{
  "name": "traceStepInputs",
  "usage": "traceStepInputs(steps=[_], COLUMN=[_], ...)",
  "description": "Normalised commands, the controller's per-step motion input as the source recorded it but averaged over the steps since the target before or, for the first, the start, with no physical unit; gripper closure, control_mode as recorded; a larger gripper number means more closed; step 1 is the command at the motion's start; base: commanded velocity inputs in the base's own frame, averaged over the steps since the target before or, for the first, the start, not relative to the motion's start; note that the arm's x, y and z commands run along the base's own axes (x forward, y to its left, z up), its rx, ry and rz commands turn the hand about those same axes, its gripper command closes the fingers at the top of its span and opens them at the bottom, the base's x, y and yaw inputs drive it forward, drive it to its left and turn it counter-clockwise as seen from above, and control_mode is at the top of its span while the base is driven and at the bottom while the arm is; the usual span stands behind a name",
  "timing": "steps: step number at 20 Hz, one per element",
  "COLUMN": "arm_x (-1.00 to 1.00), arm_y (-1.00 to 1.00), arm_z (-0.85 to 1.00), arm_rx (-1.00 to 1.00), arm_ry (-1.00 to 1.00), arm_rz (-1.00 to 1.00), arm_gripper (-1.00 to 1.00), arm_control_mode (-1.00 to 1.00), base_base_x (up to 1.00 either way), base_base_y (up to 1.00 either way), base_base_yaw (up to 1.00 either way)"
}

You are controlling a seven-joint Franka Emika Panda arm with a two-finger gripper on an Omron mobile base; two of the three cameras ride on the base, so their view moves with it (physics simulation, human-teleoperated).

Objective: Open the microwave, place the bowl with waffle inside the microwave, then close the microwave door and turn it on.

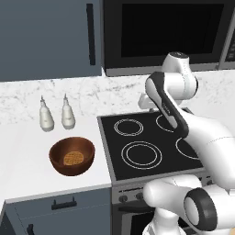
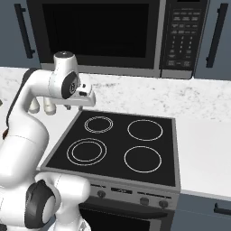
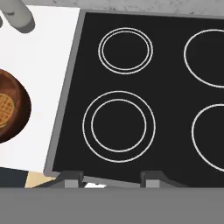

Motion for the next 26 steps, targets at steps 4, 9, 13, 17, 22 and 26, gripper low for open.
traceStepInputs(steps=[4,9,13,17,22,26], arm_x=[0.07,-0.02,-0.34,-0.5,-0.71,-0.31], arm_y=[0.0,0.12,0.11,-0.04,-0.49,-0.69], arm_z=[-0.14,-0.41,-0.11,0.54,0.9,0.92], arm_rx=[0.0,-0.01,-0.02,0.0,0.06,0.0], arm_ry=[0.0,0.0,-0.09,-0.47,-0.65,-0.4], arm_rz=[0.0,0.0,0.01,0.02,-0.02,-0.1], arm_gripper=[-1.0,-1.0,-1.0,-1.0,-1.0,-1.0], arm_control_mode=[-1.0,-1.0,-1.0,-1.0,-1.0,-1.0], base_base_x=[0.0,0.0,0.0,0.0,0.0,0.0], base_base_y=[0.0,0.0,0.0,0.0,0.0,0.0], base_base_yaw=[0.0,0.0,0.0,0.0,0.0,0.0])
